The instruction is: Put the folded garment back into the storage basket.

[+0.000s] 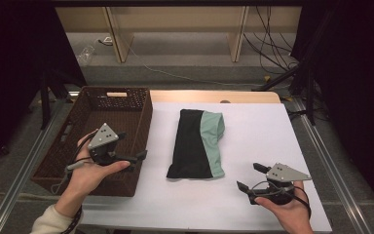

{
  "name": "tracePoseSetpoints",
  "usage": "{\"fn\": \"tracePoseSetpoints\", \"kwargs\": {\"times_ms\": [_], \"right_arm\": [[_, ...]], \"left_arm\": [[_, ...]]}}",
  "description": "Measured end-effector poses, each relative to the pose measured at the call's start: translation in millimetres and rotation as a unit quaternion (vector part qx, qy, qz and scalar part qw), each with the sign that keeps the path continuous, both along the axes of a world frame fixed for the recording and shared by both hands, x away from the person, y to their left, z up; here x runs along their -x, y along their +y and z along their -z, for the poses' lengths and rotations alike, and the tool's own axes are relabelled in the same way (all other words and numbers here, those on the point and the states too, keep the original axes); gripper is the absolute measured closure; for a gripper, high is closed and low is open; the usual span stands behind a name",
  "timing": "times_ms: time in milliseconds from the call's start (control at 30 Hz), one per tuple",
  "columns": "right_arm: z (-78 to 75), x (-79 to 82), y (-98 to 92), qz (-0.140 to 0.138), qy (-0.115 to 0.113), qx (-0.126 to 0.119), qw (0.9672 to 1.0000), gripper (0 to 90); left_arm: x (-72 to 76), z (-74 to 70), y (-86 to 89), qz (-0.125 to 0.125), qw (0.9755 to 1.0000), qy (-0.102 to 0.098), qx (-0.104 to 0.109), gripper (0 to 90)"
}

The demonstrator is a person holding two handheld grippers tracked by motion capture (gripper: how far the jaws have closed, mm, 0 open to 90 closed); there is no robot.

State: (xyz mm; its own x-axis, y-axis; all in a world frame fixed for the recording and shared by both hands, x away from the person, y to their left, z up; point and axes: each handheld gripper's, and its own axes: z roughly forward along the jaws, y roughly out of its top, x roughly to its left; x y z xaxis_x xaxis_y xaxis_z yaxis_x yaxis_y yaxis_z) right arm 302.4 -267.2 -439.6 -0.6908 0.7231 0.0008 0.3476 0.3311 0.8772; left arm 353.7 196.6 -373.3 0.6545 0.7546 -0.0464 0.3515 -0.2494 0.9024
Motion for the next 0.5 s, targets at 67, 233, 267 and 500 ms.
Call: {"fn": "tracePoseSetpoints", "kwargs": {"times_ms": [67, 233, 267, 500], "right_arm": [[-0.3, 0.1, -0.3, 0.003, -0.001, -0.002, 1.0, 16.2], [-0.6, 0.2, -0.7, 0.006, -0.002, -0.004, 1.0, 16.2], [-0.5, 0.2, -0.4, 0.006, -0.002, -0.004, 1.0, 16.2], [-0.3, 0.1, 0.0, 0.008, -0.002, -0.001, 1.0, 16.2]], "left_arm": [[0.3, -0.2, -0.4, 0.0, 1.0, 0.0, 0.0, 1.6], [1.0, -0.9, -0.4, -0.001, 1.0, 0.0, 0.0, 1.9], [1.0, -1.0, -0.4, -0.001, 1.0, 0.0, 0.0, 2.0], [1.5, -2.5, -4.1, 0.002, 1.0, 0.003, 0.005, 2.5]]}}
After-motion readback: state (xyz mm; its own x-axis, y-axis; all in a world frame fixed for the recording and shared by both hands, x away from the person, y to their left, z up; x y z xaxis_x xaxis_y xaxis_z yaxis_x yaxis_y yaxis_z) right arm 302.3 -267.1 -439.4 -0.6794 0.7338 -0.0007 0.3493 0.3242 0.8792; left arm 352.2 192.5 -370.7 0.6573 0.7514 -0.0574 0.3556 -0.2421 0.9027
